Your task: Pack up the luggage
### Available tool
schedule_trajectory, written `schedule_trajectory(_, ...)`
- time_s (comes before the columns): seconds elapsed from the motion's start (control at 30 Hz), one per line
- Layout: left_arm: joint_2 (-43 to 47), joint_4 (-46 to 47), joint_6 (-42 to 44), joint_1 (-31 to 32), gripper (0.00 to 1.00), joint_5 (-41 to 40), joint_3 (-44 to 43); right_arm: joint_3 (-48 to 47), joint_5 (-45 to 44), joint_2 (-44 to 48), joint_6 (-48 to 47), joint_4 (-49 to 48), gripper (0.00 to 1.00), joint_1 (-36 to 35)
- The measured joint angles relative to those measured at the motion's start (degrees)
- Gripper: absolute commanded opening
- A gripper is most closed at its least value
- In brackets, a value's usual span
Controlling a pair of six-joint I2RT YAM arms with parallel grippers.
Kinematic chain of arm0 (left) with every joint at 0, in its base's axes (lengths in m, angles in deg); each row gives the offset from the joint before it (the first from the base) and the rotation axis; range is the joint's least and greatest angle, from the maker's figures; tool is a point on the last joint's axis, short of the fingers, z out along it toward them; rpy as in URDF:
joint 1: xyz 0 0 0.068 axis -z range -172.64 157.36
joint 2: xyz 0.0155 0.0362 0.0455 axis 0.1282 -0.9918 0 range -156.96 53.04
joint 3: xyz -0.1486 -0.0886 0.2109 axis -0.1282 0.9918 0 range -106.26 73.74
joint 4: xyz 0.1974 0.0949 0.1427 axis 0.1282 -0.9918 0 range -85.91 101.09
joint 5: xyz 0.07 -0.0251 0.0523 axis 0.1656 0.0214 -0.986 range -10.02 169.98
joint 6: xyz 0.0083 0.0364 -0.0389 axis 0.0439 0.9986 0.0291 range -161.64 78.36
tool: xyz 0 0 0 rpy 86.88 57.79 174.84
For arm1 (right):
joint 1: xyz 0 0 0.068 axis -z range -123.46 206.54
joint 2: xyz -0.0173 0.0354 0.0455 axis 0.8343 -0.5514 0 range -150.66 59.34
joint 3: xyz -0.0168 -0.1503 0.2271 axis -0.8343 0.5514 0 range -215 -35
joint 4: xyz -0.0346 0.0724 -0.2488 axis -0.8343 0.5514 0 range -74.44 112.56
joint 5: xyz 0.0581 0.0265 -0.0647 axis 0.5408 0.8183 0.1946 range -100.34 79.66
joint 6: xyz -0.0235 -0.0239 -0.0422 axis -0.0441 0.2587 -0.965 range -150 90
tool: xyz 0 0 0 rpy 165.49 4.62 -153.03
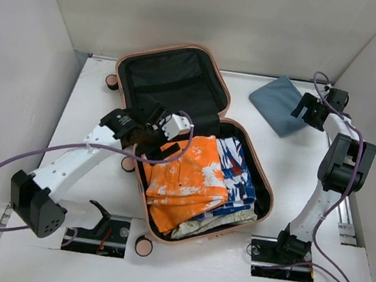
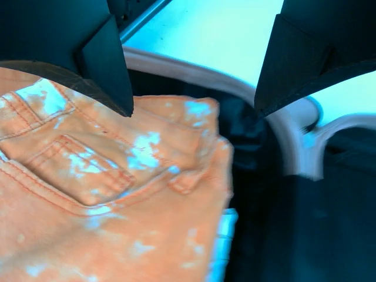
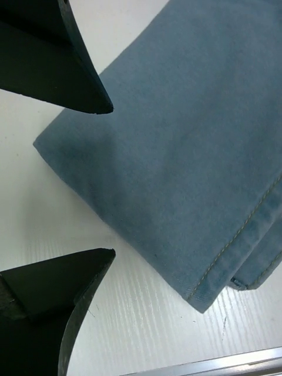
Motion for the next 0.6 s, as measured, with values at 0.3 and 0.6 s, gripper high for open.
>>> schedule_trajectory(0.3,2.49,3.3,-2.89,-2.19,0.82,-4.11,-7.02,-0.52,-1.86,-5.2,7.19,-0.61,1.0,2.75)
schedule_trajectory(0.6,-2.45,7.41,-10.51,-14.84,0.84,-0.13,-10.51,-13.84,-0.61,-14.27,10.08,-0.39,0.97,2.91)
